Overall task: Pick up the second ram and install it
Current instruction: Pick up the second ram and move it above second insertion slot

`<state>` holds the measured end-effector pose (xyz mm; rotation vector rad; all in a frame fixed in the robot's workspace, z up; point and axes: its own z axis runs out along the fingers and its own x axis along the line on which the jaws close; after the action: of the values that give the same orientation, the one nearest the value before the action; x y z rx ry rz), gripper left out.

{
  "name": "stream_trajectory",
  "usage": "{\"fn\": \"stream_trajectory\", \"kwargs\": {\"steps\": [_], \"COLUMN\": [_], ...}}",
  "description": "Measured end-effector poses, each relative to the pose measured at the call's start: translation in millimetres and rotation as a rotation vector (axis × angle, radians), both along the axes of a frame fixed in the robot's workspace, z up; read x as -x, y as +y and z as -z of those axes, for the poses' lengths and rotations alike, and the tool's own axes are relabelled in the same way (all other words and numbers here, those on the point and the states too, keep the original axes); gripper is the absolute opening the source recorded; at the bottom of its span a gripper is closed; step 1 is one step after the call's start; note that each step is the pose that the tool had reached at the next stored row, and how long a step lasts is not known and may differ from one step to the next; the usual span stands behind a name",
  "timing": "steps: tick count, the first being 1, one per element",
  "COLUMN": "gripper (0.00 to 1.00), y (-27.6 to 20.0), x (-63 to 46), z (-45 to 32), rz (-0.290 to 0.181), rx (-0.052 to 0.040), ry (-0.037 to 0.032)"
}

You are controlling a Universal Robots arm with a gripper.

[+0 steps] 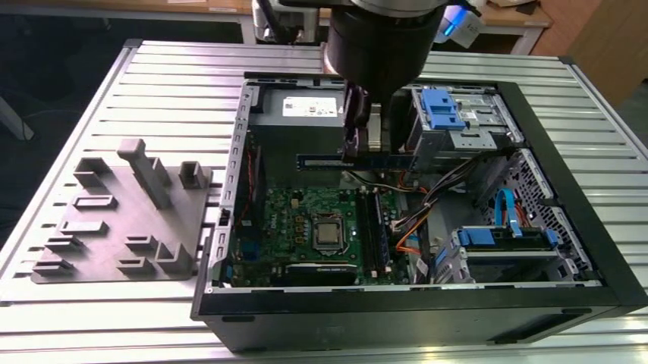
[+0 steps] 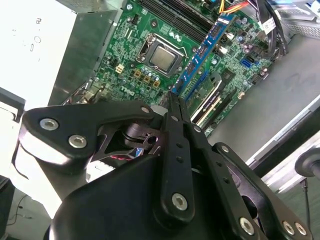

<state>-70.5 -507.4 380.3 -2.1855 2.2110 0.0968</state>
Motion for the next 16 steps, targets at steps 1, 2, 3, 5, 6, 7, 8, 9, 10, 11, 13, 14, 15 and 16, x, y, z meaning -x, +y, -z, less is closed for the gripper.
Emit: {"fn": "stream_trajectory", "kwargs": {"steps": [1,2,3,5,6,7,8,9,10,11,13,14,15,16], "gripper": [0.08,0.08,0.08,0.08,0.08,0.08,0.08,0.08,0.08,0.08,0.08,0.08,0.08,0.08], "y": [0.3,0.5,0.7,0.9,1.0,1.2,1.4,1.5,1.6,1.7,1.8,1.8,1.9,1.9], "x": [-0.1,-0.3,-0.6,-1.1,-1.4,-1.7,-1.9,-2.1,-2.4,-2.5,-2.7,-2.8,-2.8,-2.9], "z": [0.9,2.0,3.1,5.5,6.4,7.3,8.3,9.1,9.9,10.6,12.3,13.4,14.6,15.8], "rz": [0.0,0.0,0.0,0.0,0.0,0.0,0.0,0.0,0.0,0.0,0.001,0.001,0.001,0.001], "rx": [-0.0001,-0.0002,-0.0002,-0.0002,-0.0001,-0.0001,0.0,-0.0001,-0.0002,-0.0002,-0.0003,-0.0003,-0.0002,-0.0002], "ry": [0.0,0.0,0.0,-0.0001,0.0,0.0,0.0,0.0,0.0,-0.0001,-0.0001,-0.0001,-0.0001,-0.0001]}}
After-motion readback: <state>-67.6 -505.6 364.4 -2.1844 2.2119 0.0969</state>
